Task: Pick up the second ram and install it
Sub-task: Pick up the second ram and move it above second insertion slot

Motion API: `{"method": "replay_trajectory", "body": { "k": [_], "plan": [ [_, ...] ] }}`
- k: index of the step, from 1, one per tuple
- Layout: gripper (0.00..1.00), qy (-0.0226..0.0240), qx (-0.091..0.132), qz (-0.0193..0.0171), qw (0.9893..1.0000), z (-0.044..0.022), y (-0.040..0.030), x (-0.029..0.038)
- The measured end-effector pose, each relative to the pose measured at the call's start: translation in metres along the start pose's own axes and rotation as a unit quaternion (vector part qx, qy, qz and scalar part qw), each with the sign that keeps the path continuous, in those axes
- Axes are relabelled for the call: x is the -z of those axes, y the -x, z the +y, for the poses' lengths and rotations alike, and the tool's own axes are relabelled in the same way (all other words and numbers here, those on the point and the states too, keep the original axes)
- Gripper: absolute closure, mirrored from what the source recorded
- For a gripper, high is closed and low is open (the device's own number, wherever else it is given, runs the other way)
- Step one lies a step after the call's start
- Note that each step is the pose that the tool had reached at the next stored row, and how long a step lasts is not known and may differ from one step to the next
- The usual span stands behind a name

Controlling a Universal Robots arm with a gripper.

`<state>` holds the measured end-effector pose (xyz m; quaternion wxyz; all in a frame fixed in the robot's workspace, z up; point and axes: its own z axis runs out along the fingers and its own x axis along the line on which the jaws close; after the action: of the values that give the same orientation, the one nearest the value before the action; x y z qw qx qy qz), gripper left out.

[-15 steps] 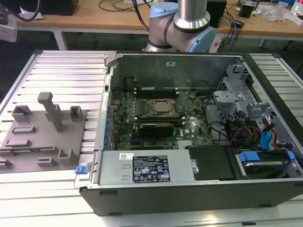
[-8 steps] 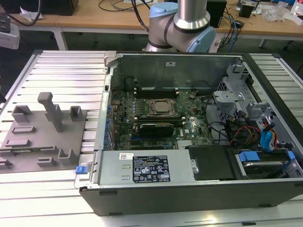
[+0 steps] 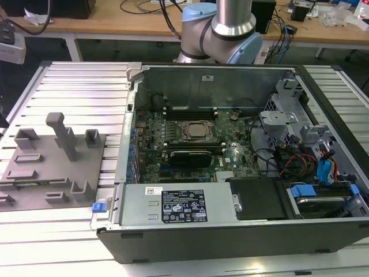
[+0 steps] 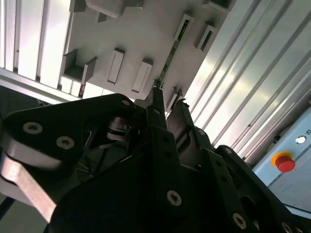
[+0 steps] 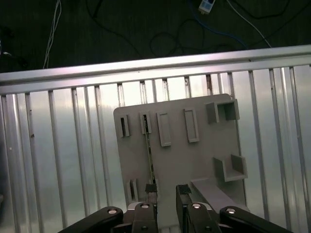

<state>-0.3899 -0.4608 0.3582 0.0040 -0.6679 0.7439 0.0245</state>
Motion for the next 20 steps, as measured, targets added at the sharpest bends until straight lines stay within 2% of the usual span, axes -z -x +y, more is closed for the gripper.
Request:
{"method": "replay_trajectory", "body": {
  "k": [20],
  "plan": [
    [0.70, 0.0000, 0.000, 0.0000, 1.0000, -0.0003, -0.0006, -0.0073]
  ]
}}
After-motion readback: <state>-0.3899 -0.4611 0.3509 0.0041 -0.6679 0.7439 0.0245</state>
